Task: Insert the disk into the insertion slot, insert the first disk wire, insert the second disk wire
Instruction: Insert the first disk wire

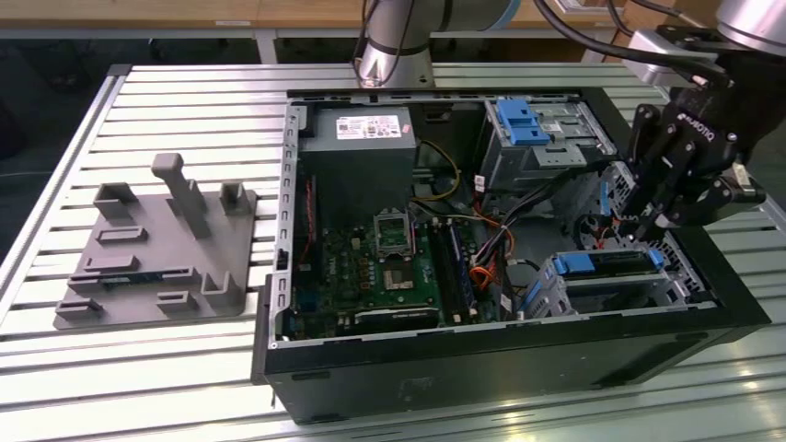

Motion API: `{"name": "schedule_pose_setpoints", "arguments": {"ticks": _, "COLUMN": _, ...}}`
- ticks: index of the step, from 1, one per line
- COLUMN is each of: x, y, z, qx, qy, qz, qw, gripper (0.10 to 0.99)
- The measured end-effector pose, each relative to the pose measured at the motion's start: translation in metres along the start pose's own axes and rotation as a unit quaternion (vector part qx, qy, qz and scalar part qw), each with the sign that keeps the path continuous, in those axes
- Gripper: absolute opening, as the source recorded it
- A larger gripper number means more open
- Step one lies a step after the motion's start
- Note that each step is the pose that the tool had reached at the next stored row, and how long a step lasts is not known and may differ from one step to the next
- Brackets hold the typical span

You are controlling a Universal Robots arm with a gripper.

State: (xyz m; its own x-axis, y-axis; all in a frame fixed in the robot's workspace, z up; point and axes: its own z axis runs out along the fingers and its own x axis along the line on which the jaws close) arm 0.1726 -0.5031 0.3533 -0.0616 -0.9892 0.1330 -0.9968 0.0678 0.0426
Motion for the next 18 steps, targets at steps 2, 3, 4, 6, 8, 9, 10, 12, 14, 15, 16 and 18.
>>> {"name": "schedule_pose_setpoints", "arguments": {"ticks": 2, "x": 0.0000, "y": 0.0003, "z": 0.0002, "qx": 0.0001, "qy": 0.0000, "qz": 0.000, "qw": 1.0000, "gripper": 0.408}}
{"name": "schedule_pose_setpoints", "arguments": {"ticks": 3, "x": 0.0000, "y": 0.0004, "z": 0.0002, "qx": 0.0001, "qy": 0.0000, "qz": 0.000, "qw": 1.0000, "gripper": 0.408}}
{"name": "schedule_pose_setpoints", "arguments": {"ticks": 4, "x": 0.0000, "y": 0.0004, "z": 0.0002, "qx": 0.0002, "qy": 0.0001, "qz": 0.000, "qw": 1.0000, "gripper": 0.408}}
{"name": "schedule_pose_setpoints", "arguments": {"ticks": 6, "x": 0.0000, "y": 0.0005, "z": 0.0003, "qx": 0.0002, "qy": 0.0000, "qz": 0.000, "qw": 1.0000, "gripper": 0.396}}
{"name": "schedule_pose_setpoints", "arguments": {"ticks": 8, "x": 0.0000, "y": 0.0005, "z": 0.0003, "qx": 0.0002, "qy": 0.0000, "qz": 0.000, "qw": 1.0000, "gripper": 0.322}}
{"name": "schedule_pose_setpoints", "arguments": {"ticks": 9, "x": 0.0000, "y": 0.0005, "z": 0.0003, "qx": 0.0002, "qy": 0.0001, "qz": 0.000, "qw": 1.0000, "gripper": 0.322}}
{"name": "schedule_pose_setpoints", "arguments": {"ticks": 10, "x": -0.0001, "y": 0.0005, "z": 0.0003, "qx": 0.0003, "qy": 0.0001, "qz": 0.000, "qw": 1.0000, "gripper": 0.322}}
{"name": "schedule_pose_setpoints", "arguments": {"ticks": 12, "x": 0.0000, "y": 0.0005, "z": 0.0005, "qx": 0.0004, "qy": 0.0000, "qz": 0.000, "qw": 1.0000, "gripper": 0.322}}
{"name": "schedule_pose_setpoints", "arguments": {"ticks": 14, "x": 0.0004, "y": 0.0004, "z": 0.0009, "qx": 0.0006, "qy": -0.0005, "qz": 0.000, "qw": 1.0000, "gripper": 0.322}}
{"name": "schedule_pose_setpoints", "arguments": {"ticks": 15, "x": 0.0008, "y": 0.0004, "z": 0.0009, "qx": 0.0007, "qy": -0.0008, "qz": 0.000, "qw": 1.0000, "gripper": 0.322}}
{"name": "schedule_pose_setpoints", "arguments": {"ticks": 16, "x": 0.0011, "y": 0.0004, "z": 0.0009, "qx": 0.0008, "qy": -0.0009, "qz": 0.000, "qw": 1.0000, "gripper": 0.322}}
{"name": "schedule_pose_setpoints", "arguments": {"ticks": 18, "x": 0.0016, "y": 0.0004, "z": 0.0010, "qx": 0.0008, "qy": -0.0012, "qz": 0.000, "qw": 1.0000, "gripper": 0.322}}
